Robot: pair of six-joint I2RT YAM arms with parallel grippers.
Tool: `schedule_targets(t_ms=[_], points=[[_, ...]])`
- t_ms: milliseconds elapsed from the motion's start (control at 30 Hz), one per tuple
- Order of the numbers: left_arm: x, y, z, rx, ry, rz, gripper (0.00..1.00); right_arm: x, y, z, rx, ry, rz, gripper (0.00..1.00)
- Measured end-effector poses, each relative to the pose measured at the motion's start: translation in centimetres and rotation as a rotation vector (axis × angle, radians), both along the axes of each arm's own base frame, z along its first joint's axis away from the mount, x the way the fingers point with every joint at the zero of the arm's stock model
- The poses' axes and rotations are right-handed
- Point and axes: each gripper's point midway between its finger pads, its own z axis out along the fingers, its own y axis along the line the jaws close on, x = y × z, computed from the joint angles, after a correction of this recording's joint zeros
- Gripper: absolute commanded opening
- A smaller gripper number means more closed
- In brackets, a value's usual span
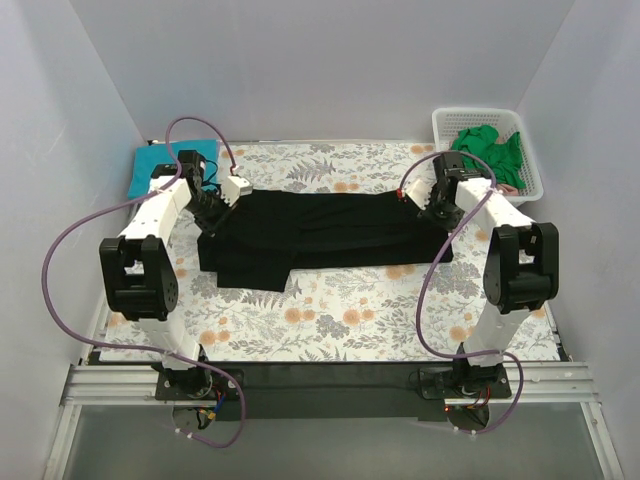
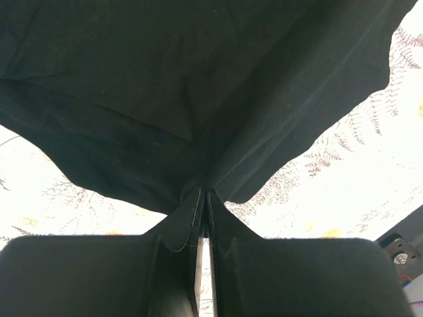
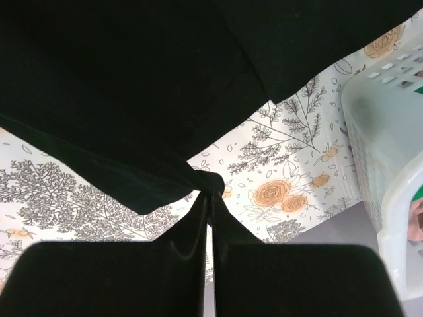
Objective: Fold and stack the t-shirts
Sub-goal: Fold the tshirt
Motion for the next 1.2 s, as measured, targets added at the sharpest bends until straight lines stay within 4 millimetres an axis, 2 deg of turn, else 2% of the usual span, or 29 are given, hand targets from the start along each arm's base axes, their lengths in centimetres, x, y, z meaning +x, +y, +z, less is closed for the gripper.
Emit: schedule_targets(t_ms=[200,333,733,1000,1200], points=[[1.5,0.0,-0.2,-0.002,-0.003,0.009,0.00,0.2,-0.1,-1.5,-0.013,0.037,-0.003,0.01],[1.6,0.0,-0.9,-0.002,0.017,0.012,0.00,0.2,-0.2,-2.2,-0.021,0.056,-0.005,0.01],[3.0,0.0,-2.1,-0.004,0.025,0.027,0.00,2.8,-0.2,-2.2,-0.033,0.017,-0.012,0.01],[3.5,0.0,-2.4,-0.005,0.023,0.034,0.00,2.9,-0.3,-2.6,-0.041,0.026,-0.014,0.01],[4.2,-0.1,-1.7,-0.007,-0.001,0.037,0.00,3.3,-0.4,-2.3,-0.044,0.013,-0.014,0.01]])
